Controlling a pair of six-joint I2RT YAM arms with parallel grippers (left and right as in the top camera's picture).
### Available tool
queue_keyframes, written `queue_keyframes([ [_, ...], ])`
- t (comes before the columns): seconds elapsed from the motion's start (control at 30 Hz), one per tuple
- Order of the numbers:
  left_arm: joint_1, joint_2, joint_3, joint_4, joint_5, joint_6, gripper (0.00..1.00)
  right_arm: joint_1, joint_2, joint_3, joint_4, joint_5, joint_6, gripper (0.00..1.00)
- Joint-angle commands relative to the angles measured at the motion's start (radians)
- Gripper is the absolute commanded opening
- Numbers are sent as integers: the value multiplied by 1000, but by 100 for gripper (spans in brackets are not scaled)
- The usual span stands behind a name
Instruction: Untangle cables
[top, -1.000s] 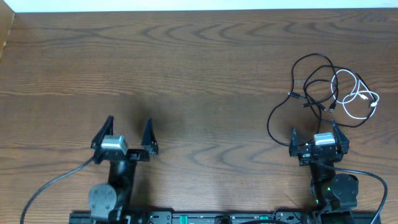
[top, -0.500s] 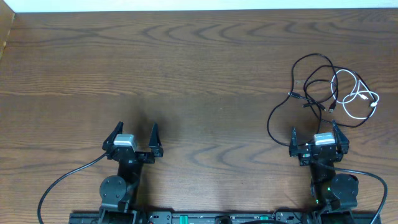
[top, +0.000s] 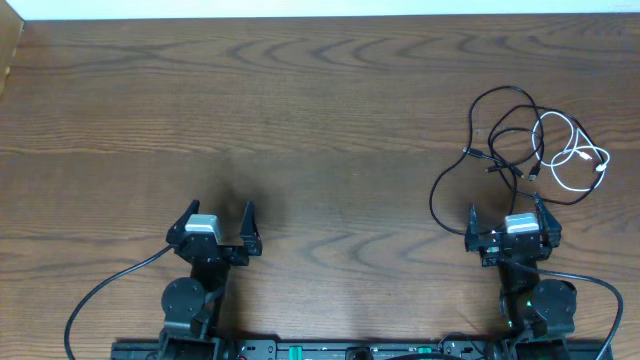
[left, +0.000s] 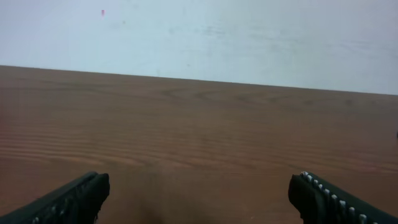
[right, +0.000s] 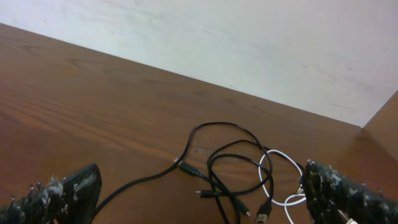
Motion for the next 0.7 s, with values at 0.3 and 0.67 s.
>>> queue_keyframes([
  [0.3, 95, -9, -11, -48, -14, 2, 98, 2, -8, -2, -4, -2, -8, 99],
  [0.67, 19, -9, -11, -48, -14, 2, 98, 2, -8, -2, -4, -2, -8, 99],
])
